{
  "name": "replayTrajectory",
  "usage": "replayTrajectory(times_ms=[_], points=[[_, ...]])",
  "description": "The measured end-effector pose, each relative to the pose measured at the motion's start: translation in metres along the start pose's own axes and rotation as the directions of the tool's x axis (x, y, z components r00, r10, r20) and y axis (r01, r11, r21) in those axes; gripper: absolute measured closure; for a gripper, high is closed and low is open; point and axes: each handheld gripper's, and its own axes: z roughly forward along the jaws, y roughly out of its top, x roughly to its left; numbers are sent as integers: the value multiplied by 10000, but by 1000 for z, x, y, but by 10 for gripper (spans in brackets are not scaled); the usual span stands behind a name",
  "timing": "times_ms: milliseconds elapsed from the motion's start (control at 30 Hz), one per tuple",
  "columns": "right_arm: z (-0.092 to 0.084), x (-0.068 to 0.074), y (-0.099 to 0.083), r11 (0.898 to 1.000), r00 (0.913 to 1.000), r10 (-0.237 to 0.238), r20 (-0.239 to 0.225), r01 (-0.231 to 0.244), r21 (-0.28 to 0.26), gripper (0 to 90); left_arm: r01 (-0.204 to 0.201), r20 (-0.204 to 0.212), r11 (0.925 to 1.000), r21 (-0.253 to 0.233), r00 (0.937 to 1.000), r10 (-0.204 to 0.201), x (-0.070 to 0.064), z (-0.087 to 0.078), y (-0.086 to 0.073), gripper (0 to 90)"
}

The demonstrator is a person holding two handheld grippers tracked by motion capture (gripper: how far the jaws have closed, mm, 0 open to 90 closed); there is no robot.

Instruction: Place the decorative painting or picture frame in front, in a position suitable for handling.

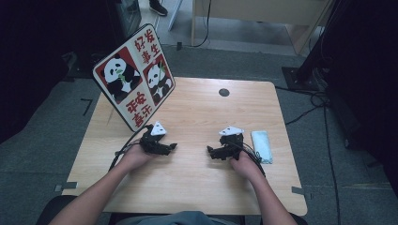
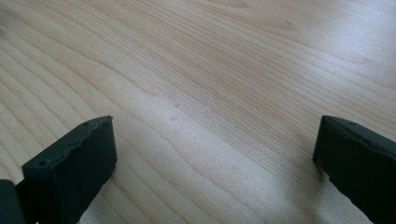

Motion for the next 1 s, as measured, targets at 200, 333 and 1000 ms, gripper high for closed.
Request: replayTrajectory(times_ms=[200, 333, 1000], points=[[1, -1, 1, 9999, 9998, -167, -113, 167, 0, 0, 44, -60, 10000, 6, 10000, -44, -1, -1, -1, 272], [1, -1, 1, 9998, 9997, -186, -135, 186, -1, 0, 42, -65, 10000, 4, 10000, -42, -1, -1, -1, 271], [2, -1, 1, 9998, 9997, -194, -128, 194, 0, 0, 152, 530, 9995, 275, 9985, -166, 9, -16, 6, 235]])
